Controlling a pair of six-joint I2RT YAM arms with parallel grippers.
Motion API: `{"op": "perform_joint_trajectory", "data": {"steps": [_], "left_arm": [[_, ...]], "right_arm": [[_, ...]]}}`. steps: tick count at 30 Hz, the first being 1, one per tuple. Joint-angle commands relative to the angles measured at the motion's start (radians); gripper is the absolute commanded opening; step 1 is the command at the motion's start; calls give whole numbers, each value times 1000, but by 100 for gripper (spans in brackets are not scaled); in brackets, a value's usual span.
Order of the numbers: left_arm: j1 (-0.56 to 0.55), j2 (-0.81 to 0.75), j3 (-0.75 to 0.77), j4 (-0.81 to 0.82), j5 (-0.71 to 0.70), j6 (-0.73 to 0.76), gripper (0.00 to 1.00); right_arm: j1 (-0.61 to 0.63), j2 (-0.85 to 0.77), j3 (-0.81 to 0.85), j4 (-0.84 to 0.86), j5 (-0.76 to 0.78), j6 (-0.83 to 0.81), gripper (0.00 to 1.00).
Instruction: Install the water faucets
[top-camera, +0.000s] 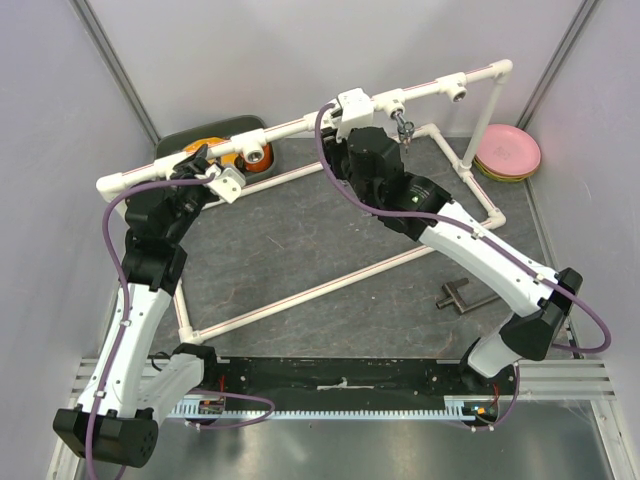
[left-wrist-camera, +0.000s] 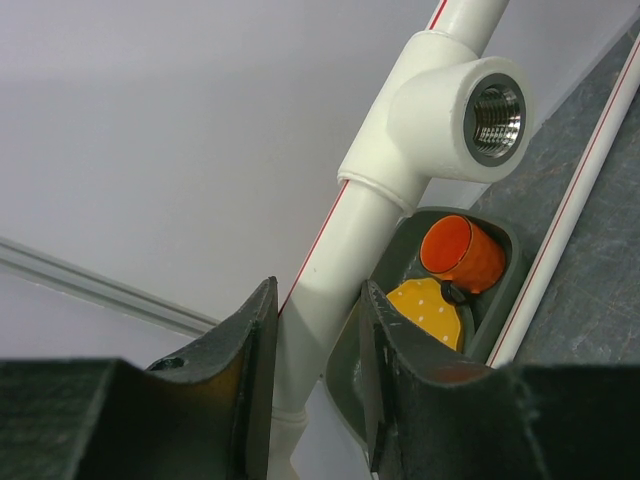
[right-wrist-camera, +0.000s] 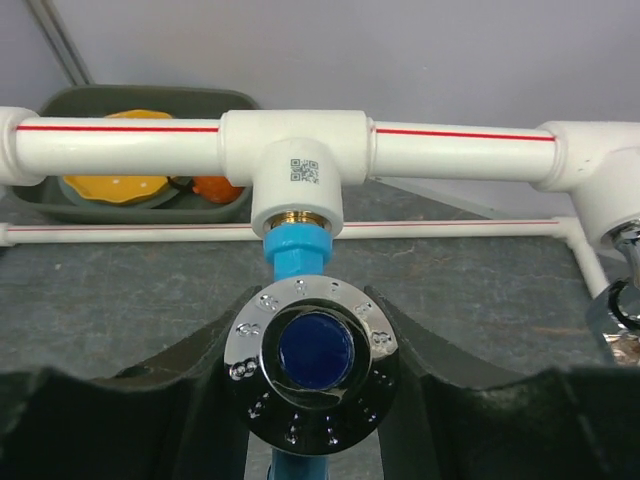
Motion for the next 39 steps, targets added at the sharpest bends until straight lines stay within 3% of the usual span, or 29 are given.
{"op": "perform_joint_trajectory", "data": {"steps": [1,7,15,24,27,28,29,30,32,33,39], "left_arm": [[33,10,-17,-61,-120,-65,2],[33,6,-17,-62,-117,-66,2],[32,1,-20,-58,-117,-65,2],[32,-3,-20,-56,-120,-66,2],[32,-3,-21,-55,-120,-66,2],[32,-3,-21,-55,-120,-66,2],[32,-3,-21,-55,-120,-66,2],[32,-2,-20,-53,-120,-66,2],[32,1,-21,-55,-120,-66,2],[32,3,-21,-55,-120,-66,4],[33,7,-14,-58,-117,-74,23]], "right_arm": [[-57,-29,-10,60,-56,129,0],[-77,-121,-182,253,-64,329,0],[-89,-195,-364,485,43,574,0],[-94,-232,-455,583,164,706,0],[-97,-226,-431,591,119,664,0],[-97,-221,-418,588,89,633,3],[-94,-215,-406,579,65,575,15],[-94,-215,-394,567,49,558,43],[-95,-236,-403,582,-12,481,69],[-95,-247,-404,567,-27,457,95],[-94,-385,-460,571,-112,225,98]]}}
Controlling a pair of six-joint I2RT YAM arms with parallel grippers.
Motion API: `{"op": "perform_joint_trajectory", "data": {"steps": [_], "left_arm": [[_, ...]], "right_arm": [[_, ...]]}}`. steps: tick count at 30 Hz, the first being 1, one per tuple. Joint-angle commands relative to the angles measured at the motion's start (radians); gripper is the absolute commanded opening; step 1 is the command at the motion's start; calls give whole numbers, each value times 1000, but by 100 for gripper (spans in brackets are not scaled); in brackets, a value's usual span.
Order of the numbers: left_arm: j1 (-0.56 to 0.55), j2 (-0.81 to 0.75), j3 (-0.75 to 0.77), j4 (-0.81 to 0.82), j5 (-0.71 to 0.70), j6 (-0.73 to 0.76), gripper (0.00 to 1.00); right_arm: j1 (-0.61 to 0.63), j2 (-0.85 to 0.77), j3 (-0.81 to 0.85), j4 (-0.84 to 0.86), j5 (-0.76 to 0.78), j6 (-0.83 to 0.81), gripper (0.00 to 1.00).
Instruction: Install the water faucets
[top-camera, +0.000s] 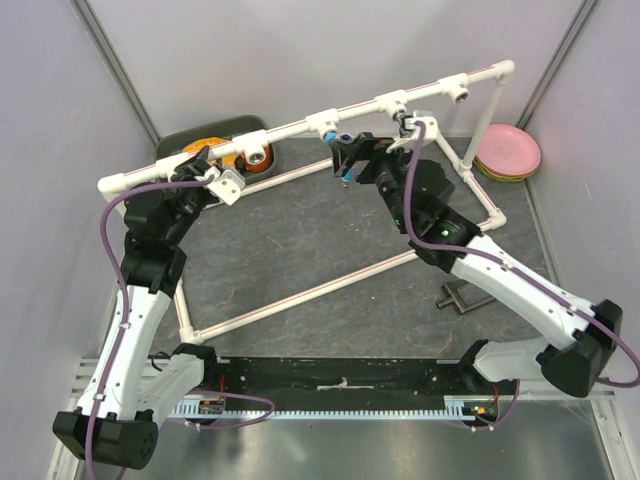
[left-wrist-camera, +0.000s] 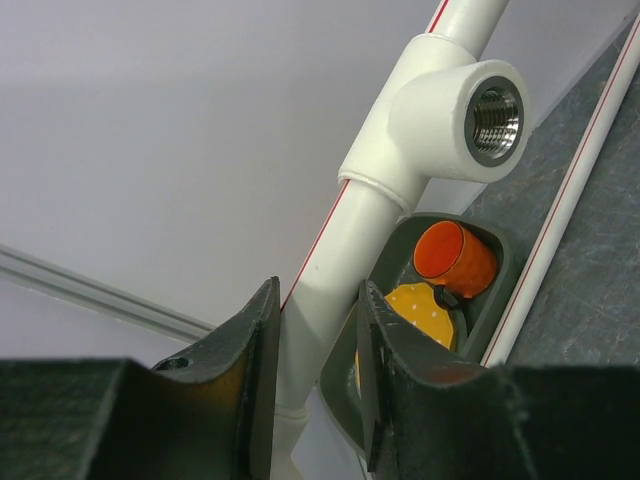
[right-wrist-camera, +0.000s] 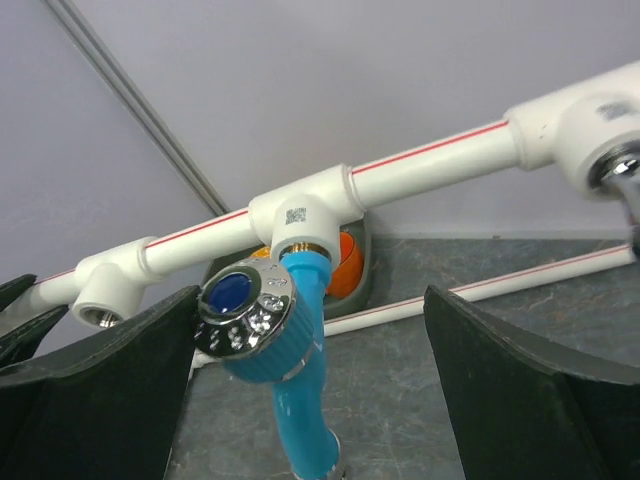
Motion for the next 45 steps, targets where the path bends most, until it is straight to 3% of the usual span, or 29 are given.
{"op": "perform_joint_trajectory", "data": {"steps": [1,3,10,12,18,24,33,35,38,45], "left_arm": [[34,18,-11,-54,-133,-65,27],[34,15,-7,-52,-128,-75,32],[34,-16,53,-52,-97,-189,67],[29,-37,77,-51,-82,-279,78],[27,-197,78,-9,-40,-540,94],[27,-446,27,-84,-126,-707,100],[27,-766,-149,-189,-117,-827,100],[27,-848,-189,-199,-126,-850,100],[27,-972,-267,-218,-154,-894,100],[27,-985,-350,-273,-162,-965,100]], "right_arm": [[-20,-166,-24,48,-5,-171,98],[-20,-230,-38,22,-21,-231,98],[-20,-492,-138,-50,60,-467,98],[-20,-551,-187,-64,102,-503,98],[-21,-781,-326,-80,197,-612,98],[-20,-1002,-472,-87,240,-668,98],[-21,-1322,-675,-111,317,-728,98],[-21,-1309,-637,-239,355,-699,98],[-21,-1323,-646,-284,352,-684,98],[-20,-1324,-612,-338,355,-612,98]]}}
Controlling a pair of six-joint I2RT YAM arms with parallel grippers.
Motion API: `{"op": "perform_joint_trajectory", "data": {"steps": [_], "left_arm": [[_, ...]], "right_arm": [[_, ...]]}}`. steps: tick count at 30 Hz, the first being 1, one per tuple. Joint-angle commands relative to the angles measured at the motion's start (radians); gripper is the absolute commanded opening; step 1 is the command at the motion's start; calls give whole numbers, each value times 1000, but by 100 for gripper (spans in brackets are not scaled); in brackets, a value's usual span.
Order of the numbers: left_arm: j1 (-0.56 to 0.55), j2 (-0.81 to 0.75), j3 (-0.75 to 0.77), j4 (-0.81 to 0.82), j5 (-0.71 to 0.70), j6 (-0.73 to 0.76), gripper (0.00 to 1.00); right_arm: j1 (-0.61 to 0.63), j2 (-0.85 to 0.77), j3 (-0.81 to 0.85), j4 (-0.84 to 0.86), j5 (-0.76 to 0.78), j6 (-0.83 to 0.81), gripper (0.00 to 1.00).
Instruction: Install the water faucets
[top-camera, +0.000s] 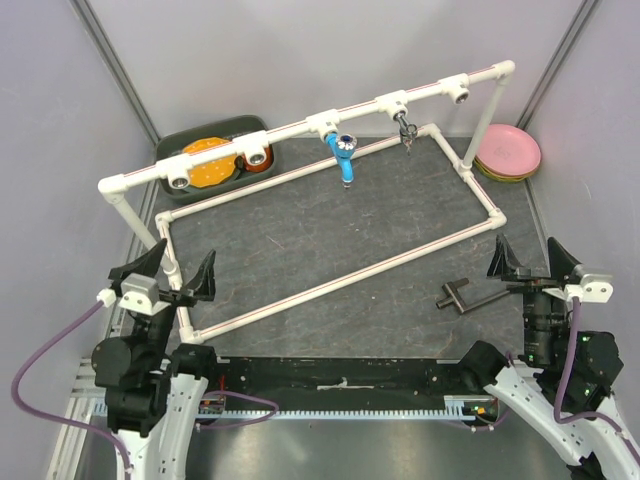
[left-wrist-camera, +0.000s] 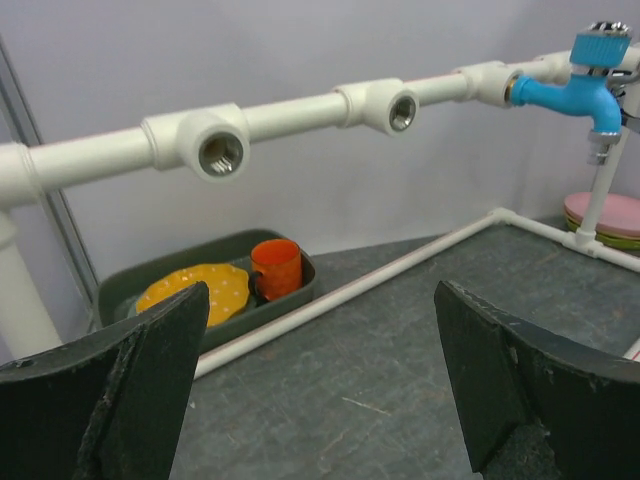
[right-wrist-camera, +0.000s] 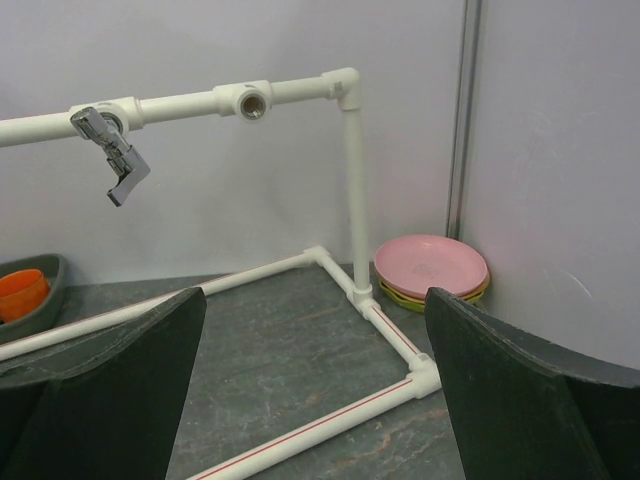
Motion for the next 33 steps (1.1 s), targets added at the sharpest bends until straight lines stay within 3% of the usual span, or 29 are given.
{"op": "perform_joint_trajectory", "data": {"steps": [1,7,33], "left_arm": [[2,-99,-43,-16,-15,-120,100],[8,-101,-69,15,-4,-152,100],[26,-99,-74,-17,34,-129,99]], "right_arm": [[2,-8,56,-46,47,60,98],[0,-10,52,-78,118,108,98],[0,-10,27,-80,152,120,98]]}}
